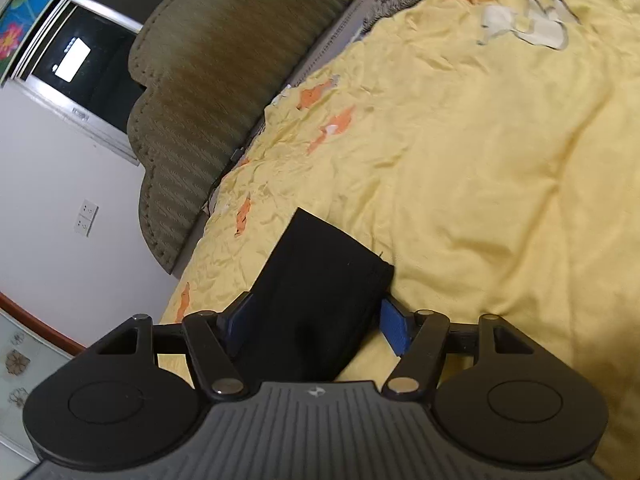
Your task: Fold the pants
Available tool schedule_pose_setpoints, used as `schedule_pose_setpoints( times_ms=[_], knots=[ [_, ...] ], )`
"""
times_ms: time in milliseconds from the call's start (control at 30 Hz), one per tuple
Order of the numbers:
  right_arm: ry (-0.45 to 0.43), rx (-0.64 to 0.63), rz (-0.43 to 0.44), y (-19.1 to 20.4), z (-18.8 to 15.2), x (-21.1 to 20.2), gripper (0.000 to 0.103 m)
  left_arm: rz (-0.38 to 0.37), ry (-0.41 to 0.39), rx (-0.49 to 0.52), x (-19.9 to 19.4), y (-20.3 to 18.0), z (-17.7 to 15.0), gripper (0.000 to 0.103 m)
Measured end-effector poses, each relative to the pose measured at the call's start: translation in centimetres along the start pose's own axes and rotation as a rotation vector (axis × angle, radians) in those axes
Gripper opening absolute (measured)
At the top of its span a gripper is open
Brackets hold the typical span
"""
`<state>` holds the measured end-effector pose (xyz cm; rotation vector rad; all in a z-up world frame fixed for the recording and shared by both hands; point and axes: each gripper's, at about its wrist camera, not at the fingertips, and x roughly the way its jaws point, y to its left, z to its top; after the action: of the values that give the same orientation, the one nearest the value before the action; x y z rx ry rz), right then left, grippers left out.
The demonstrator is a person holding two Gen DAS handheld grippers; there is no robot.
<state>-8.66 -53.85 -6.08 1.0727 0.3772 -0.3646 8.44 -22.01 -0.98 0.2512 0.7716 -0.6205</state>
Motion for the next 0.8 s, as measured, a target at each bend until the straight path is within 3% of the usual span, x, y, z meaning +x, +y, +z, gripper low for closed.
schedule_pose_setpoints(
  times_ms=[100,133,167,233,267,367,600,700,800],
  knots=[
    [-0.002,-0.040,-0.009,0.7,-0.4,0.6,0.065,0.003,0.004,0.003,0.5,-0.4,0.4,0.091],
    [-0.006,-0.041,-0.017,0.8,-0.4,0.8,0.055,0.004,0.010,0.008,0.7,-0.5,0.5,0.091],
    [-0.005,-0.035,-0.031,0.7,-0.3,1.1,0.036,0.005,0.017,0.013,1.0,-0.6,0.6,0.091],
    [0.001,-0.017,-0.058,0.2,-0.3,1.3,0.018,0.005,0.035,0.011,1.5,-0.6,1.0,0.091],
    [-0.003,-0.010,-0.056,0.0,-0.3,1.3,0.014,0.001,0.046,0.005,1.9,-0.5,1.3,0.091],
    [-0.025,-0.120,-0.079,1.6,-0.8,0.8,0.010,-0.062,0.082,-0.057,2.7,0.2,2.4,0.091],
    [-0.099,-0.688,-0.176,10.4,-5.1,-0.3,0.010,-0.439,0.177,-0.408,5.4,2.4,5.1,0.092],
    [-0.099,-0.818,-0.173,12.6,-7.0,-0.2,0.010,-0.567,0.195,-0.533,7.0,2.4,5.9,0.097],
    [-0.085,-0.911,-0.154,14.1,-8.5,0.3,0.010,-0.634,0.216,-0.601,9.0,1.5,6.7,0.100]
  ],
)
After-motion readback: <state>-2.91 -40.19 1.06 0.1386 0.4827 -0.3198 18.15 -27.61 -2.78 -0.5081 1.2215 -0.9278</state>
